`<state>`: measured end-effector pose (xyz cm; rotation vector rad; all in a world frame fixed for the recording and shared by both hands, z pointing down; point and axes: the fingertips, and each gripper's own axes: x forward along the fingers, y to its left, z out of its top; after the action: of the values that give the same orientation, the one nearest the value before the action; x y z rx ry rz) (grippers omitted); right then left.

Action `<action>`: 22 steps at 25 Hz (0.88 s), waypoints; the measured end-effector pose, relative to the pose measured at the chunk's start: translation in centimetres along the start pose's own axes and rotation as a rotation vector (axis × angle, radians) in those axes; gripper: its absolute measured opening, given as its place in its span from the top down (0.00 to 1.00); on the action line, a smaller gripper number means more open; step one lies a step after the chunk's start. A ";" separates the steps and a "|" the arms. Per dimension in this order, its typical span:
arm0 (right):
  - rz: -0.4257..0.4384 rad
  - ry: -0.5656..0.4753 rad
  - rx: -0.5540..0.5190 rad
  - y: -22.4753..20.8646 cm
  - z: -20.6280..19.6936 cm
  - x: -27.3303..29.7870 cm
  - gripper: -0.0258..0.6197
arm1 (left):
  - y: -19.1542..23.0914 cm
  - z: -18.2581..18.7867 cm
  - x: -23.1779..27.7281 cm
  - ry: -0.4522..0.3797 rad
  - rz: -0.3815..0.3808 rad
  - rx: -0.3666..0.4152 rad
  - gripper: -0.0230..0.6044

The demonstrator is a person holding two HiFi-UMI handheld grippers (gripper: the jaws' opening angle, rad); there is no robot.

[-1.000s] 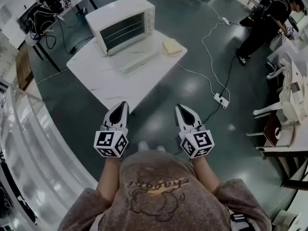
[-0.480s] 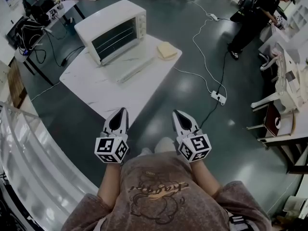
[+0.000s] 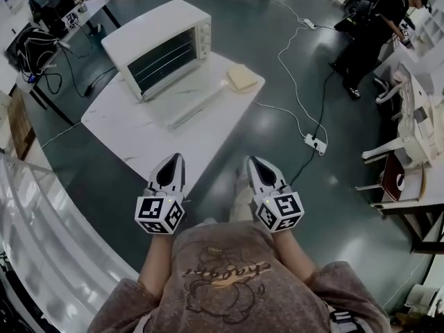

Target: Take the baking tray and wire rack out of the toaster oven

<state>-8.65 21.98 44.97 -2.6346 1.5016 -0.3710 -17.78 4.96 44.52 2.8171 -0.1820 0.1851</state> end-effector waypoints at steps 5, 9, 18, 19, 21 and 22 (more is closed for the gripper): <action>0.032 0.010 0.002 -2.9 0.8 4.2 0.97 | 1.4 0.9 3.9 -0.015 0.035 -0.014 0.97; 0.087 0.018 -0.012 -5.4 2.3 8.7 0.97 | 2.6 2.2 7.9 -0.036 0.071 -0.026 0.97; 0.304 0.072 -0.064 -9.7 7.0 20.1 0.97 | 5.2 6.0 16.1 -0.077 0.239 -0.073 0.97; 0.329 0.077 -0.068 -10.0 7.5 21.1 0.97 | 5.3 6.5 16.7 -0.088 0.255 -0.083 0.97; 0.382 0.087 -0.072 -10.4 8.3 23.2 0.97 | 5.7 7.5 17.9 -0.124 0.278 -0.120 0.97; 0.409 0.094 -0.074 -10.6 8.6 24.1 0.97 | 5.8 7.9 18.5 -0.143 0.289 -0.140 0.97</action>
<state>14.14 6.37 42.77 -2.3022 2.0611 -0.4111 0.40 -4.91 41.47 2.6528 -0.6112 0.0324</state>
